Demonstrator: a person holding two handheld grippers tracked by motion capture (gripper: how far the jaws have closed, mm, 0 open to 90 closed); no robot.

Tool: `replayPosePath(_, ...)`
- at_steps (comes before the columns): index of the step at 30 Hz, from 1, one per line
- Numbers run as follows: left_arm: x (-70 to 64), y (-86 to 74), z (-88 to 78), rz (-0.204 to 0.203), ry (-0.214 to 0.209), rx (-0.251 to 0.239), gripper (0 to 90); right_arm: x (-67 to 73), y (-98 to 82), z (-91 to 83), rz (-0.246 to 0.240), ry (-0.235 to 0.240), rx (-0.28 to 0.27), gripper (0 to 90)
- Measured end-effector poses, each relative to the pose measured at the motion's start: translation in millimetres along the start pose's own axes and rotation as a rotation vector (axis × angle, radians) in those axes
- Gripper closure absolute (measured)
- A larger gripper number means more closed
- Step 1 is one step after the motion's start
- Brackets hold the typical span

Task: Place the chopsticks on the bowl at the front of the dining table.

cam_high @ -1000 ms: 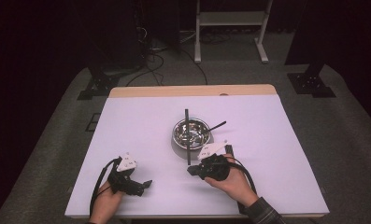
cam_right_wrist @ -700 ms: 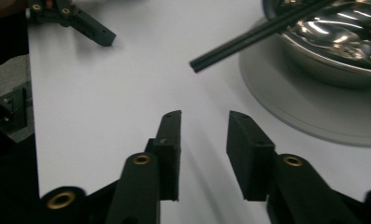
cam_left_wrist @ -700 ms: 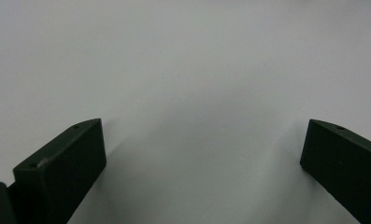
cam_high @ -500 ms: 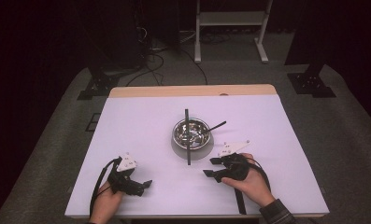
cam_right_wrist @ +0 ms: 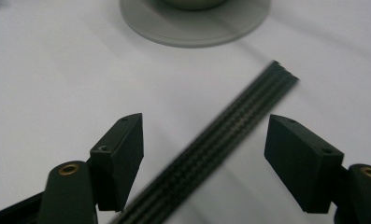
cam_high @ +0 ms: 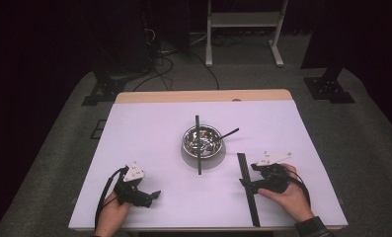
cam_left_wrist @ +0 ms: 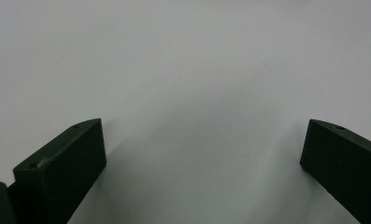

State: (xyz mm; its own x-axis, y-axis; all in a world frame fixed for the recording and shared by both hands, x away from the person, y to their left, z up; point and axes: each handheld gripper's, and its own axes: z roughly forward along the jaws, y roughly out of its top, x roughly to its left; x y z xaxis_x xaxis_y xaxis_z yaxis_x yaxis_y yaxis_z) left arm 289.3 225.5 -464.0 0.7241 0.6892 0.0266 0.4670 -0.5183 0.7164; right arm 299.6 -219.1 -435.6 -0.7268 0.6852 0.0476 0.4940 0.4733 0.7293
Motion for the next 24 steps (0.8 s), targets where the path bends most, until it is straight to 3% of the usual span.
replayPosePath(15,0.0,0.0,0.0,0.0,0.0,0.0,0.0,-40.1,-44.8,-36.9,0.092,-0.179,0.002,24.2)
replayPosePath(22,-0.1,0.0,0.0,0.0,0.0,0.0,0.0,-45.8,-59.8,-37.0,0.082,-0.245,0.052,22.8)
replayPosePath(24,-0.1,0.0,-0.2,0.001,0.001,0.001,0.0,-47.1,-62.4,-37.5,0.088,-0.239,0.036,22.7)
